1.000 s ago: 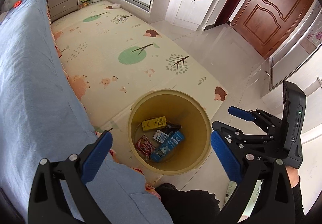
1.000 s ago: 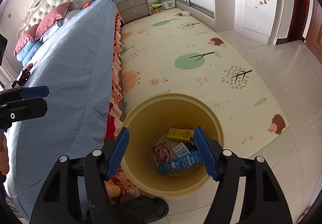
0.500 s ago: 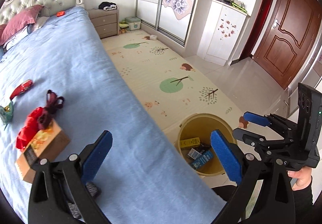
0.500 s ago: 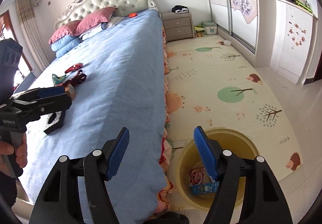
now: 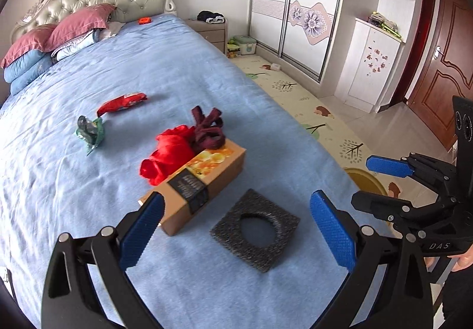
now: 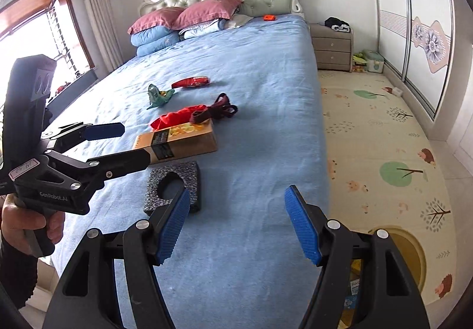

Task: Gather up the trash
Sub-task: 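Grasp the black foam square with the right tool while the left tool grasps the L'Oreal box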

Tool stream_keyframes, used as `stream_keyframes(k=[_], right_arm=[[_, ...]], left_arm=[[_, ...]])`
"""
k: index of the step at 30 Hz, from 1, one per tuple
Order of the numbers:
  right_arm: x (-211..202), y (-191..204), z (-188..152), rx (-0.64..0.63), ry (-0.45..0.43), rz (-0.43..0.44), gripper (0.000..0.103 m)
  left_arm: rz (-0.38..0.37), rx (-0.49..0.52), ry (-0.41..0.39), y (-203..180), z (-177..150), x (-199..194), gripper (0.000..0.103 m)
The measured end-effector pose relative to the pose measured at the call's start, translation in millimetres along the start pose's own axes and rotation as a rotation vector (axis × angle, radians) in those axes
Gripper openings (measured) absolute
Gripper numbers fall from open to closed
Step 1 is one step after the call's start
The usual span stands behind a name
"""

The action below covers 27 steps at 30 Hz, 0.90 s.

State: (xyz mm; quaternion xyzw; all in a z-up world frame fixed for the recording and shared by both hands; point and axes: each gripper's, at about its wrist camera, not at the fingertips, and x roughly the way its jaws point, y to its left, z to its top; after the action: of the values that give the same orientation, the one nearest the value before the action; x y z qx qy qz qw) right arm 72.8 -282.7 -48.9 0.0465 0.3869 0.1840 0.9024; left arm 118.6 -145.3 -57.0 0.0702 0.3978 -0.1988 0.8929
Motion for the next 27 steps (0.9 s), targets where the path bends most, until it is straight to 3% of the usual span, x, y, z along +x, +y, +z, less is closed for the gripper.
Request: stream_keyframes(k=[6,11,16,22,24,27], right_arm=[[33,22,7,-0.022,0.046,0.039,0.064],[60,28,11,-0.013,0.095,0.047,0.063],[88,33,15,-0.038,0.145,0.033,0.061],[111,34,11,-0.061,0.191,0.006,0.041],[109,36,12,-0.086,0.187,-0.012,0.025],[106,33,13,-0.081,0.186,-0.005,0.024]], left_arm=[[0.058,0.0,0.002,35,-15,4,0.099],[-0.028,-0.008,0.028,60,-23,13,0.099],[-0.021,0.009,0.04,76,-23,22,0.099],[-0.038,0.051,0.07,78,-19,42,0.099],[-0.048,0.054,0.083,78,-18,50,0.099],[-0.063,0.054,0.108,79,-13,65,0.099]])
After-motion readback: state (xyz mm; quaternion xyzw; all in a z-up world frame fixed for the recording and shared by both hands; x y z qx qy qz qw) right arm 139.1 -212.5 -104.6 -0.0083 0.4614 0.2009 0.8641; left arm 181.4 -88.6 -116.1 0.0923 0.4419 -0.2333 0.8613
